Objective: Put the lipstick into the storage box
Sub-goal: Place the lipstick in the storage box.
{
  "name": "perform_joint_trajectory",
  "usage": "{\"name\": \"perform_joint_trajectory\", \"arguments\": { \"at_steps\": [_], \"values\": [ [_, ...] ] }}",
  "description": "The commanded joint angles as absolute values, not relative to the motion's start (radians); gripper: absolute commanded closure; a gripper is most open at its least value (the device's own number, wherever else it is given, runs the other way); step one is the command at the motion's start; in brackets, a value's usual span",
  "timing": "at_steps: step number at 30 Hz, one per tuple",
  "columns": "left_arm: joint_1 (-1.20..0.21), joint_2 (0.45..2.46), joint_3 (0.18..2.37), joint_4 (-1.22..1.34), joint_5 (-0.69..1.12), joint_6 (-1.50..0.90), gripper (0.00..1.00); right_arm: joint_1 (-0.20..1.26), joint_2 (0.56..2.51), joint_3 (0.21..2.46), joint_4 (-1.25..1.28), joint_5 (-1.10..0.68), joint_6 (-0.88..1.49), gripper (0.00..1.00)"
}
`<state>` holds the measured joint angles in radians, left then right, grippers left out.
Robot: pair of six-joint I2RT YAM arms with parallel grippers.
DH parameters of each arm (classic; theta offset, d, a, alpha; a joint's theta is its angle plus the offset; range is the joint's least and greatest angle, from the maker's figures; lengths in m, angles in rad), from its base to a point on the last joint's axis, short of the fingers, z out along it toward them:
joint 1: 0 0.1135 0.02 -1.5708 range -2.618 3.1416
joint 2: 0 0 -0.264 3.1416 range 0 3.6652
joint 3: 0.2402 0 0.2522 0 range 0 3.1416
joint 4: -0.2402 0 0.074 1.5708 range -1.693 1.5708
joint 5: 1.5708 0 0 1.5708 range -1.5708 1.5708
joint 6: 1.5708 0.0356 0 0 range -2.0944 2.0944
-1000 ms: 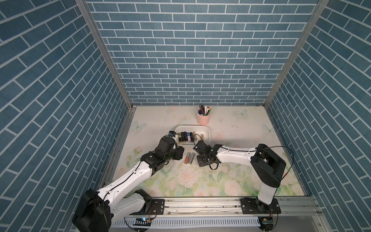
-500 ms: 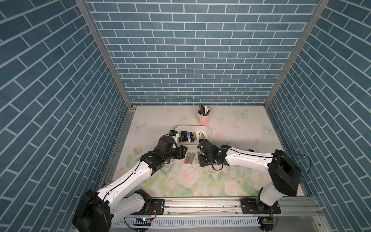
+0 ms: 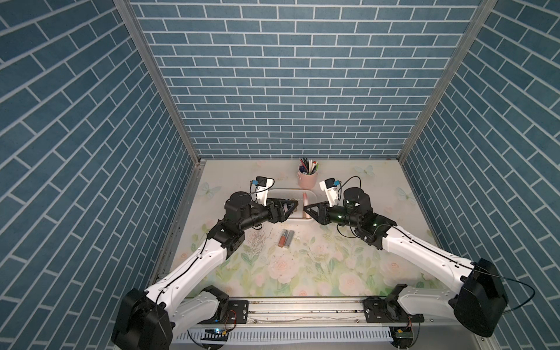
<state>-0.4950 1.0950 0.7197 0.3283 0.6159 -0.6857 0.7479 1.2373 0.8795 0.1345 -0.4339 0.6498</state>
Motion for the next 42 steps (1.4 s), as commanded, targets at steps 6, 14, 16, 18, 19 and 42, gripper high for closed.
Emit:
{"name": "perform_joint_trajectory", "arguments": {
  "at_steps": [6,14,16,18,19,42],
  "values": [
    [-0.516,1.139,0.763,0.528,0.736,-0.773,0.18,0.746,1.202,0.877,0.251,-0.559,0.647,0.87],
    [-0.561,1.179,0.797,0.531,0.738,-0.765,0.29,0.754,1.209,0.870,0.285,-0.604,0.658,0.88],
    [-0.564,1.186,0.803,0.533,0.739,-0.765,0.32,0.754,1.204,0.866,0.286,-0.604,0.658,0.88],
    [-0.566,1.191,0.807,0.533,0.739,-0.765,0.37,0.756,1.203,0.865,0.285,-0.606,0.658,0.88],
    [-0.567,1.193,0.808,0.534,0.738,-0.765,0.39,0.757,1.203,0.867,0.284,-0.606,0.658,0.88],
    [-0.569,1.198,0.803,0.520,0.762,-0.756,0.90,0.761,1.193,0.870,0.280,-0.576,0.652,0.86]
  ]
}}
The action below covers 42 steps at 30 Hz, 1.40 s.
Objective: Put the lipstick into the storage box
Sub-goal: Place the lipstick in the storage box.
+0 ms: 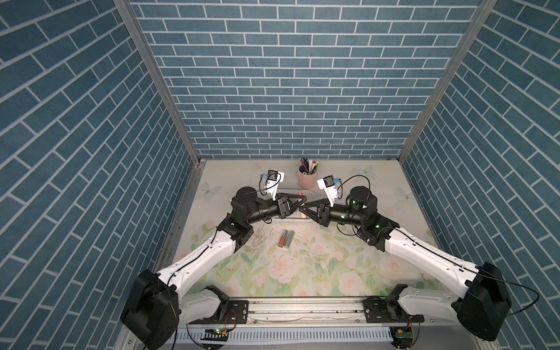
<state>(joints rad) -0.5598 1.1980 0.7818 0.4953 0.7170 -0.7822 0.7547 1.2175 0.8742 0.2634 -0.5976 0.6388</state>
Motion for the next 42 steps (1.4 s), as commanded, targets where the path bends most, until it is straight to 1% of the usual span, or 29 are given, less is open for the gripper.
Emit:
{"name": "perform_joint_trajectory", "arguments": {
  "at_steps": [1,3,6,8,10,13,17,23,30,33,42],
  "values": [
    [-0.569,1.197,0.804,0.517,0.763,-0.755,0.91,0.761,1.191,0.871,0.279,-0.573,0.652,0.85],
    [-0.569,1.197,0.805,0.513,0.762,-0.753,0.92,0.761,1.187,0.871,0.278,-0.569,0.650,0.78],
    [-0.569,1.198,0.804,0.508,0.761,-0.751,0.92,0.760,1.178,0.873,0.276,-0.560,0.650,0.64],
    [-0.569,1.195,0.805,0.503,0.759,-0.750,0.92,0.759,1.172,0.878,0.269,-0.553,0.644,0.57],
    [-0.570,1.196,0.809,0.487,0.753,-0.741,0.92,0.758,1.166,0.886,0.247,-0.540,0.627,0.53],
    [-0.569,1.199,0.823,0.442,0.736,-0.716,0.92,0.752,1.147,0.896,0.207,-0.520,0.603,0.48],
    [-0.569,1.222,0.884,0.290,0.669,-0.636,0.92,0.730,1.099,0.886,0.144,-0.477,0.573,0.46],
    [-0.569,1.312,1.006,0.059,0.497,-0.525,0.92,0.669,1.019,0.852,0.043,-0.375,0.567,0.45],
    [-0.569,1.458,1.106,-0.025,0.353,-0.486,0.92,0.588,1.023,0.843,-0.145,-0.208,0.569,0.45],
    [-0.569,1.540,1.161,-0.066,0.295,-0.476,0.93,0.553,1.045,0.829,-0.164,-0.211,0.574,0.45],
    [-0.569,1.785,1.284,-0.059,0.255,-0.469,0.93,0.496,1.127,0.817,-0.130,-0.274,0.553,0.44]
  ]
}}
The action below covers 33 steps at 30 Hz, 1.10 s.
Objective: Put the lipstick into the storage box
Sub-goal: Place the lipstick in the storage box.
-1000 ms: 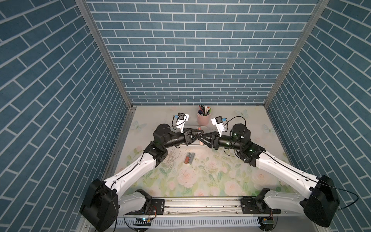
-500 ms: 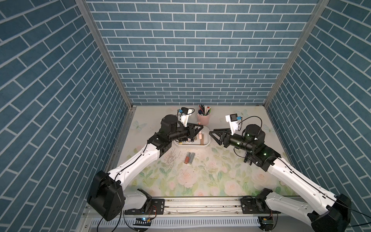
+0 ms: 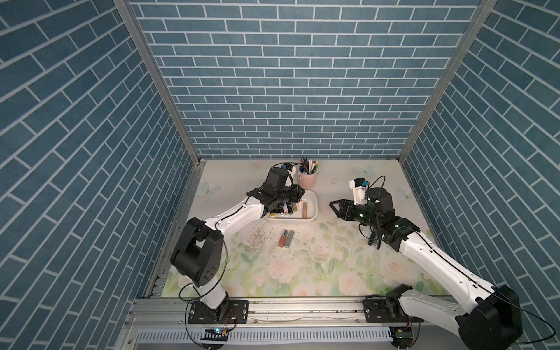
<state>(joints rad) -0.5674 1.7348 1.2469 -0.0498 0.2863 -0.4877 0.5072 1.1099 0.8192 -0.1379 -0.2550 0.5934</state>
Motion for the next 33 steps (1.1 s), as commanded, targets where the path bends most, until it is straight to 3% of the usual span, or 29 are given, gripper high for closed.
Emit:
{"name": "perform_joint_trajectory", "arguments": {
  "at_steps": [1,15,33],
  "values": [
    [-0.569,1.807,1.292,-0.055,0.253,-0.470,0.93,0.494,1.135,0.817,-0.130,-0.276,0.549,0.44],
    [-0.569,1.993,1.352,-0.001,0.249,-0.496,0.93,0.460,1.194,0.823,-0.113,-0.328,0.523,0.44],
    [-0.552,2.058,1.342,0.019,0.230,-0.498,0.93,0.450,1.193,0.816,-0.111,-0.350,0.523,0.43]
  ]
}}
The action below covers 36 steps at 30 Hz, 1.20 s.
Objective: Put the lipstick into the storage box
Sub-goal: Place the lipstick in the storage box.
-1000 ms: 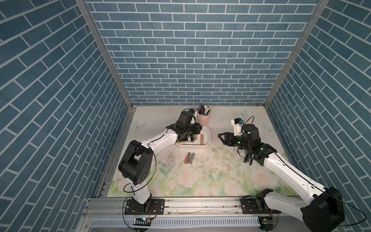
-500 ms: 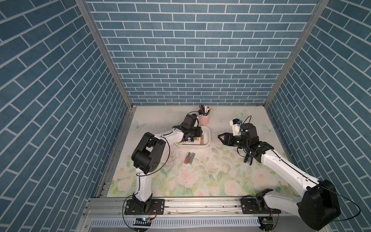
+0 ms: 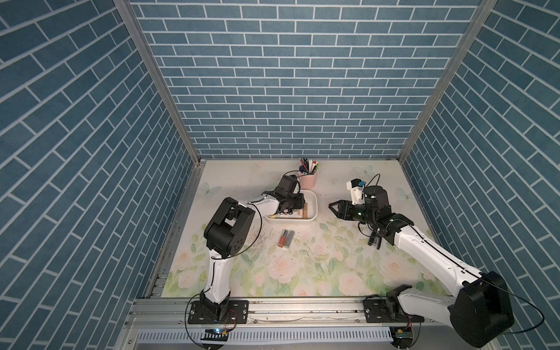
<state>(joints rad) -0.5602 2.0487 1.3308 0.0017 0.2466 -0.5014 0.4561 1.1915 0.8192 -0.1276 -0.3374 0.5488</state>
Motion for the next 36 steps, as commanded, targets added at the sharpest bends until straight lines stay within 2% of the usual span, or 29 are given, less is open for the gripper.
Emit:
{"name": "perform_joint_trajectory", "arguments": {
  "at_steps": [1,10,22,36],
  "values": [
    [-0.552,2.059,1.339,0.018,0.229,-0.497,0.92,0.450,1.193,0.816,-0.109,-0.351,0.525,0.43],
    [-0.540,2.064,1.324,0.016,0.221,-0.497,0.83,0.449,1.192,0.813,-0.107,-0.353,0.527,0.43],
    [-0.534,2.083,1.326,0.012,0.228,-0.501,0.66,0.449,1.185,0.805,-0.103,-0.354,0.529,0.43],
    [-0.534,1.986,1.298,0.031,0.264,-0.494,0.64,0.449,1.181,0.799,-0.091,-0.368,0.557,0.43]
  ]
}}
